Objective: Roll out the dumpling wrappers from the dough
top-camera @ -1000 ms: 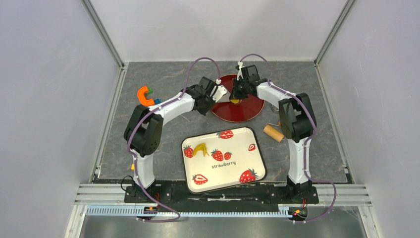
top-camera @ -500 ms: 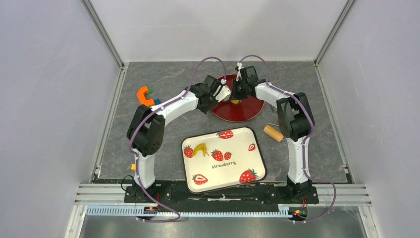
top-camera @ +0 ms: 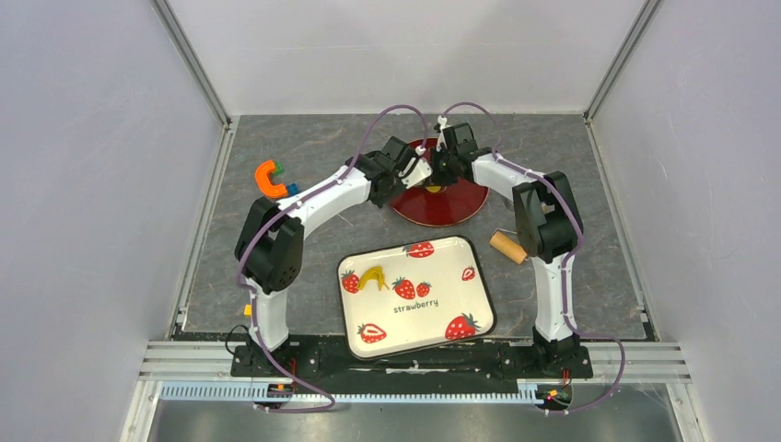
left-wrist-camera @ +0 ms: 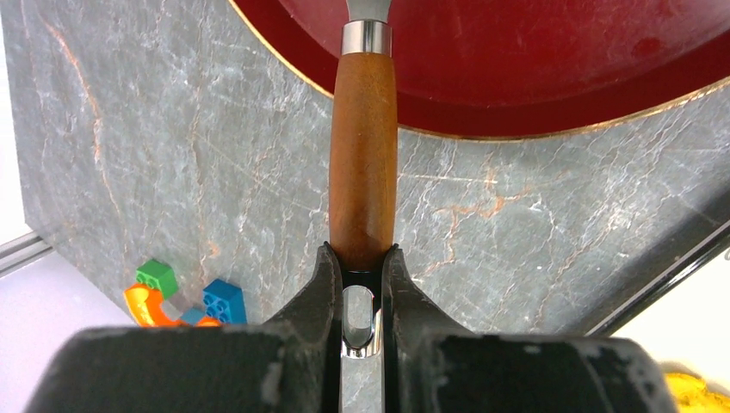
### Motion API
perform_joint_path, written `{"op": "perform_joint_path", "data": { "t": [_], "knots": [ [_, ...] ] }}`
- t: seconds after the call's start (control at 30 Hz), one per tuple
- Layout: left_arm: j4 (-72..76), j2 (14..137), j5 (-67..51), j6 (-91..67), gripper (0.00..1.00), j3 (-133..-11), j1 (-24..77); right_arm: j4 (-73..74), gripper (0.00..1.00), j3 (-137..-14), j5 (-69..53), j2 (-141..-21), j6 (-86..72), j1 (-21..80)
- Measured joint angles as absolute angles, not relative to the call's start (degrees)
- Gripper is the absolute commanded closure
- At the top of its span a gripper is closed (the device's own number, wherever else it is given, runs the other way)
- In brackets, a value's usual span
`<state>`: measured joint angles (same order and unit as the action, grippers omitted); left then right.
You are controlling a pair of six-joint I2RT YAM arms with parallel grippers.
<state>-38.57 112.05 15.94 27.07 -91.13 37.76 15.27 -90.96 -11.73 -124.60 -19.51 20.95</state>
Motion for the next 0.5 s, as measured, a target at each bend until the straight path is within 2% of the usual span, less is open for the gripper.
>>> {"op": "perform_joint_path", "data": {
  "t": [0.1, 0.3, 0.37, 0.4, 0.5],
  "knots": [
    [-39.38, 110.52, 17.21, 27.18, 0.98, -90.24, 37.8, 15.29, 1.0, -90.96, -12.32, -124.62, -19.57, 21.17],
    [-41.08, 104.68, 21.41, 26.72, 0.98, -87.29, 37.23, 15.03, 0.92, -90.96, -13.63, -124.62, -20.23, 21.12],
    [-41.01, 102.45, 22.0, 26.11, 0.98, -86.28, 36.4, 15.0, 0.84, -90.96, -13.85, -124.6, -20.43, 21.1],
    [-41.04, 99.0, 22.04, 24.51, 0.98, -85.01, 34.87, 14.59, 0.75, -90.91, -14.72, -124.55, -20.97, 21.1],
    [-39.68, 97.3, 20.43, 22.04, 0.98, -83.68, 33.36, 14.02, 0.59, -90.26, -15.64, -124.03, -21.52, 21.04]
  ]
}}
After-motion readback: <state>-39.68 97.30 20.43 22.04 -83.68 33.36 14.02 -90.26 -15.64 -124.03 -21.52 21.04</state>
